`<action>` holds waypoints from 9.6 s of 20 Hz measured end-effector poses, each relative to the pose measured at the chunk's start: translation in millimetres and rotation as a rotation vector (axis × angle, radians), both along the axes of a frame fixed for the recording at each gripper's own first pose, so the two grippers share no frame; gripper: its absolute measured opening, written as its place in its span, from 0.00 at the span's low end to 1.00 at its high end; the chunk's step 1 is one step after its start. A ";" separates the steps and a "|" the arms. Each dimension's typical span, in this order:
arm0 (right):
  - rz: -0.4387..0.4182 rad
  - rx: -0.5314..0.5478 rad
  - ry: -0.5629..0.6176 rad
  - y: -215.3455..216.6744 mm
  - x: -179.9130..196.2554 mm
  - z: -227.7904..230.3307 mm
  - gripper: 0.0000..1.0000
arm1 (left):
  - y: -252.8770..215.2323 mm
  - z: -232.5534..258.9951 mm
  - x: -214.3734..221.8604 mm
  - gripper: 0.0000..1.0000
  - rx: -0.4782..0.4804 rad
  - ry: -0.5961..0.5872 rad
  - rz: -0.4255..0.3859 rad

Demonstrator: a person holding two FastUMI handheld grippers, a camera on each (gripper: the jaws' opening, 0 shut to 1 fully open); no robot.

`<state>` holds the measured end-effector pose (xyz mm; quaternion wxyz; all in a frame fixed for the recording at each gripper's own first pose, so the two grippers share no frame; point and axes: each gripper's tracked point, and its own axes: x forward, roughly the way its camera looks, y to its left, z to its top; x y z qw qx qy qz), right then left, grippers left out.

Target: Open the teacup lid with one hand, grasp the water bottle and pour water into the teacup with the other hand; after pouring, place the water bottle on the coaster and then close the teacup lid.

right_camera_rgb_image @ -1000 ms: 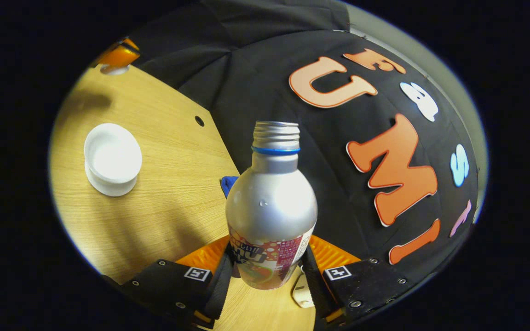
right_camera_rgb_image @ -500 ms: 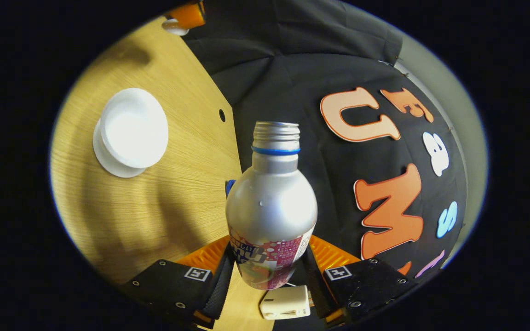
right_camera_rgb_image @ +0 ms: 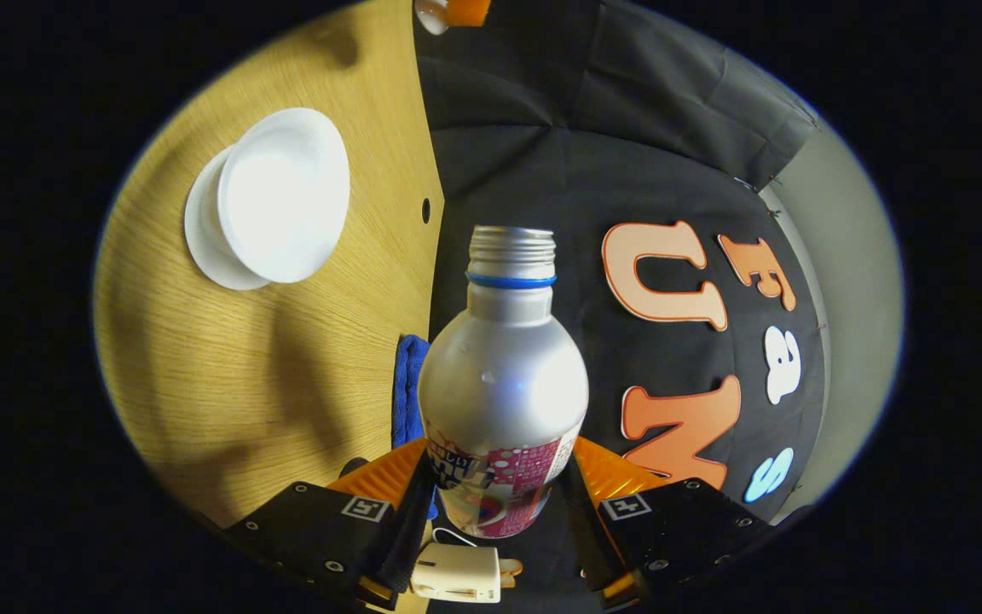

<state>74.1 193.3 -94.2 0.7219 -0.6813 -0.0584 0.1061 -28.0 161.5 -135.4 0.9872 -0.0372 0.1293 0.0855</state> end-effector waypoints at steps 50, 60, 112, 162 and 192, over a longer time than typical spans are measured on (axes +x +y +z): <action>0.246 -0.405 -0.374 50.3 -12.5 8.0 0.75 | -11.1 11.1 -7.2 0.31 0.011 -0.016 -0.024; 0.254 -0.363 -0.282 50.4 -23.4 -28.0 0.75 | -22.4 17.3 -5.5 0.31 0.023 -0.036 -0.041; -0.311 1.160 0.359 -170.9 13.2 -39.0 0.76 | -199.8 -23.6 51.1 0.34 0.012 0.090 -0.307; -0.339 1.434 0.536 -181.7 -51.5 -6.5 0.98 | -217.5 80.2 60.2 0.97 -0.056 -0.187 -0.300; -0.228 1.454 0.240 -227.4 -131.4 81.7 0.96 | -225.7 131.1 38.4 0.97 -0.020 -0.298 -0.296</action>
